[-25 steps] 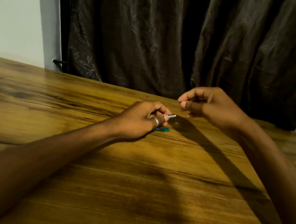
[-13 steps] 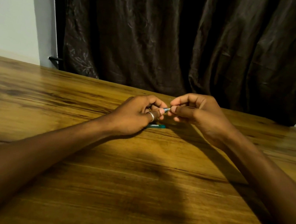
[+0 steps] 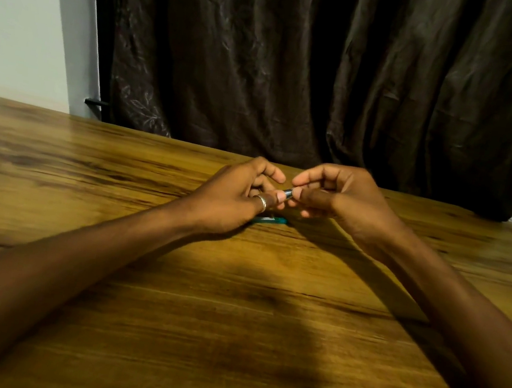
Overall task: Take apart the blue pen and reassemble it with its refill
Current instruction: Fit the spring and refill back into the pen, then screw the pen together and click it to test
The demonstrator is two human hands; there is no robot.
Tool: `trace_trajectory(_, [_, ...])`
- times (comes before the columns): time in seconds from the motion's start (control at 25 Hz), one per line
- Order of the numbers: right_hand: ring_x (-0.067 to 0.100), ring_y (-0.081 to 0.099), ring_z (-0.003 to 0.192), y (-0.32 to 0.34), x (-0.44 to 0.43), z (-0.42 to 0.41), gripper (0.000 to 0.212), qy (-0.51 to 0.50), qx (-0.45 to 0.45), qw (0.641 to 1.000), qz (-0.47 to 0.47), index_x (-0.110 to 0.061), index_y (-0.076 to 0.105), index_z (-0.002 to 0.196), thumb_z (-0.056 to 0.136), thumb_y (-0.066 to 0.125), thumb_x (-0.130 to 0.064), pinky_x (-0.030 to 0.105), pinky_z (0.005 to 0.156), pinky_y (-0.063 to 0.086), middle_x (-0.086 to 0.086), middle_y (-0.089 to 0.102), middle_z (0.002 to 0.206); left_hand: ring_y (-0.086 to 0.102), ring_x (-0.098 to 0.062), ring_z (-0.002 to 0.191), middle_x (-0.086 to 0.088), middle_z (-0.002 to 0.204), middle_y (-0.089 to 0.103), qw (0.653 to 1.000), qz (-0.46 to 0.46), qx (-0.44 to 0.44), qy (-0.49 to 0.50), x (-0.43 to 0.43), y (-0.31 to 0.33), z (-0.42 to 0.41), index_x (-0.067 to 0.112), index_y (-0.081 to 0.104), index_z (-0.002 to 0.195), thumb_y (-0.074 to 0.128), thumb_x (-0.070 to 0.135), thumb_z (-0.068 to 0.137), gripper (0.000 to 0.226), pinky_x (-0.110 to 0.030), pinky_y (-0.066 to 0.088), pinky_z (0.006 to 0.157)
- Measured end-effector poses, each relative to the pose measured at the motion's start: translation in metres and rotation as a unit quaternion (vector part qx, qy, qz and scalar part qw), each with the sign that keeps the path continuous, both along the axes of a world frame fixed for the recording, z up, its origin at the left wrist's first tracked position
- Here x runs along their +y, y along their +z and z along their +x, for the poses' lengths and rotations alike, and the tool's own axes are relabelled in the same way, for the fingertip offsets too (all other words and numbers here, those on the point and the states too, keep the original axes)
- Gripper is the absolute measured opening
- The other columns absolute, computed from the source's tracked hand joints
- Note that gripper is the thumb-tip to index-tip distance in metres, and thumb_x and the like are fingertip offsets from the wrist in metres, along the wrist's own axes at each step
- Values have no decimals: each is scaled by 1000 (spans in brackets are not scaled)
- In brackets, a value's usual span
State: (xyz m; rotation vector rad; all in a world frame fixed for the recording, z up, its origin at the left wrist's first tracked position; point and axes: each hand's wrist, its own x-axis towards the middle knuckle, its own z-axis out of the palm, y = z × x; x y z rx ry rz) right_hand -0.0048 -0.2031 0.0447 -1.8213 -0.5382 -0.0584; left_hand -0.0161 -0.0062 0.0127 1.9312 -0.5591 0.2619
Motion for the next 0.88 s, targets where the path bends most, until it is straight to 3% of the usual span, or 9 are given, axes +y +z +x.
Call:
trace_trajectory(0.2, [12,76,74,1,-4,3,16,22,19,999,21,-4,69,98,87,67,7,21,61,59,8,77,79,73,-15,97,-10,101,75,1000,-4,0,-12,0,2,-2,13,56,125,62,8,98,28,-23,57,80])
trace_trajectory(0.32, [15,76,84,-3,-3,6,18,45,69,995,62,-7,72,103,85,72,-6,20,63,58,8,79,89,73,-20,98,-11,104,76,1000,-10,-2,-8,-1,6,-2,11,54,127,62,12,99,29,-25,56,78])
trace_trajectory(0.52, [11,73,82,-10,-1,12,8,9,83,990,111,-10,74,94,94,66,-12,19,63,56,5,78,86,69,-6,74,-5,98,75,997,-11,72,-19,-3,7,-4,13,58,117,53,16,104,14,-18,52,53])
trace_trajectory(0.76, [15,76,81,1,5,8,20,-42,143,952,267,-11,66,98,102,55,-28,26,70,61,5,81,87,76,-12,80,-7,95,78,974,-29,215,-71,-4,10,-8,13,67,107,51,23,105,19,-25,61,73])
trace_trajectory(0.88, [16,74,66,-4,27,-3,43,-55,221,915,332,-11,64,97,105,40,-44,31,67,58,3,74,68,77,-15,83,-8,92,80,962,-52,247,-100,-10,7,-14,12,70,103,56,22,102,17,-27,62,76])
